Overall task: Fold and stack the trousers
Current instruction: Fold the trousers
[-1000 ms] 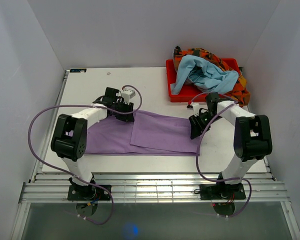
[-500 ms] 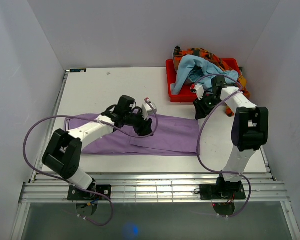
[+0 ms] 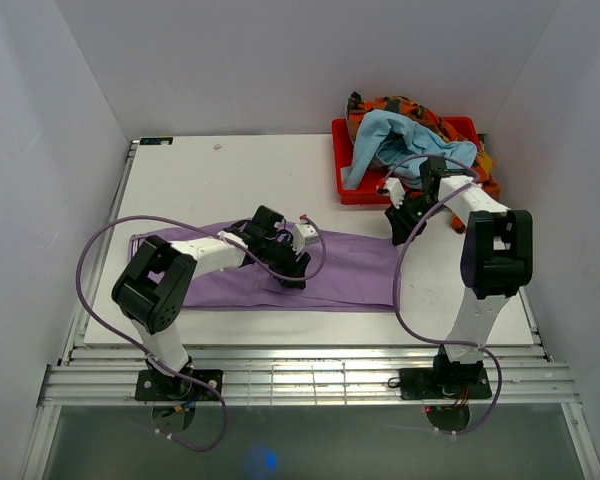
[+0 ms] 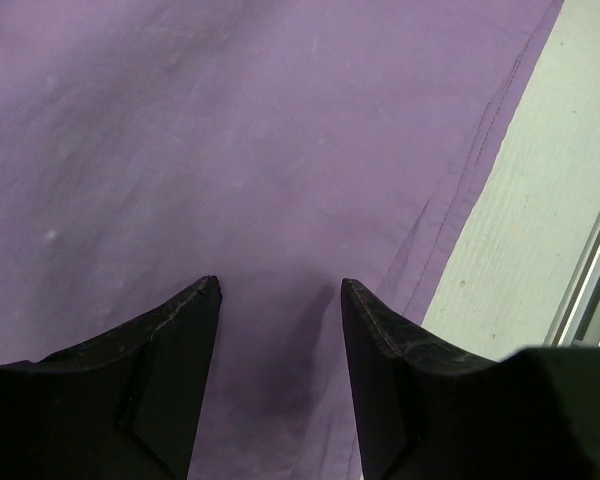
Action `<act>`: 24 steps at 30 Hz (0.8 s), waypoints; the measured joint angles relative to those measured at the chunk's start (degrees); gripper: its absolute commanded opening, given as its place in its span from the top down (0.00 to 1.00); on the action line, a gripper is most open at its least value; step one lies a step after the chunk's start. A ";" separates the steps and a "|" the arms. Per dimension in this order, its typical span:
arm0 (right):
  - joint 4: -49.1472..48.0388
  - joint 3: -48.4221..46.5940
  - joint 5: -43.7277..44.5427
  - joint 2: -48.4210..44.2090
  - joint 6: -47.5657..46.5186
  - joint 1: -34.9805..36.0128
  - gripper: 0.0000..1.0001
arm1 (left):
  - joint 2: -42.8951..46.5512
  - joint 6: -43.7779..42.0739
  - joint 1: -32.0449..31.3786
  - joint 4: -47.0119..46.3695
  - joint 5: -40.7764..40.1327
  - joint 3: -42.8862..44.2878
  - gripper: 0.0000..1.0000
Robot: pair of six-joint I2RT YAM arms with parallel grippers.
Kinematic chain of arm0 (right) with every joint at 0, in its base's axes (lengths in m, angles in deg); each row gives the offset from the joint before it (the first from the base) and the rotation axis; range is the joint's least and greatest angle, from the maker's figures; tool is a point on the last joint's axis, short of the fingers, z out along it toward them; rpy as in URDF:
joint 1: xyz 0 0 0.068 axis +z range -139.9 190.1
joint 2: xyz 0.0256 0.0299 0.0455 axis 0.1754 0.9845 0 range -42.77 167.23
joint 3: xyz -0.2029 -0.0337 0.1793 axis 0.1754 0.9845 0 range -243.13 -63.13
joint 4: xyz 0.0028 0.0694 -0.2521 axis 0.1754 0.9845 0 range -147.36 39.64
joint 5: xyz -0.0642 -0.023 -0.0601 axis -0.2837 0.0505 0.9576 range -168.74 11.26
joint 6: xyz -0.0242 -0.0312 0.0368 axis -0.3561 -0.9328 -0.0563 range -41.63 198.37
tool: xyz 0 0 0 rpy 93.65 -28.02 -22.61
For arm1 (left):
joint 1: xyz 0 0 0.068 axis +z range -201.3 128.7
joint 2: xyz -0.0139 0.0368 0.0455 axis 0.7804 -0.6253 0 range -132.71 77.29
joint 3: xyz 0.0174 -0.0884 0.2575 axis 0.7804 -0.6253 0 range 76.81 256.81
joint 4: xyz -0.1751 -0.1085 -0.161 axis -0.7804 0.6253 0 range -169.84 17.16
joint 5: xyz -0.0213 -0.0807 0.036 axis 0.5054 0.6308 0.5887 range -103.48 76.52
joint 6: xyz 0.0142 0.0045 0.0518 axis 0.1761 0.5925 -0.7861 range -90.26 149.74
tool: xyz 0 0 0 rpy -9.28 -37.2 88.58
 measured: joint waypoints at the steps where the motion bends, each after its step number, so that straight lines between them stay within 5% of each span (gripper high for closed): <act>1: 0.39 0.33 -0.09 0.00 -0.35 0.07 0.62 | 0.00 0.00 0.00 -0.02 -0.24 0.00 0.37; 17: 1.97 2.56 -0.48 1.49 -2.29 0.85 0.61 | -0.37 0.00 0.00 -0.39 -0.66 0.00 0.37; 20: 1.99 2.54 -0.39 1.99 -2.67 1.20 0.76 | -0.39 -0.02 0.00 -0.42 -0.66 0.00 0.37; 21: 2.08 2.54 -0.42 2.08 -2.75 1.31 0.90 | -0.42 -0.02 0.00 -0.42 -0.63 0.00 0.38; 24: 2.29 2.49 -0.37 2.14 -3.08 1.46 0.92 | -0.42 -0.11 0.00 -0.44 -0.66 0.00 0.42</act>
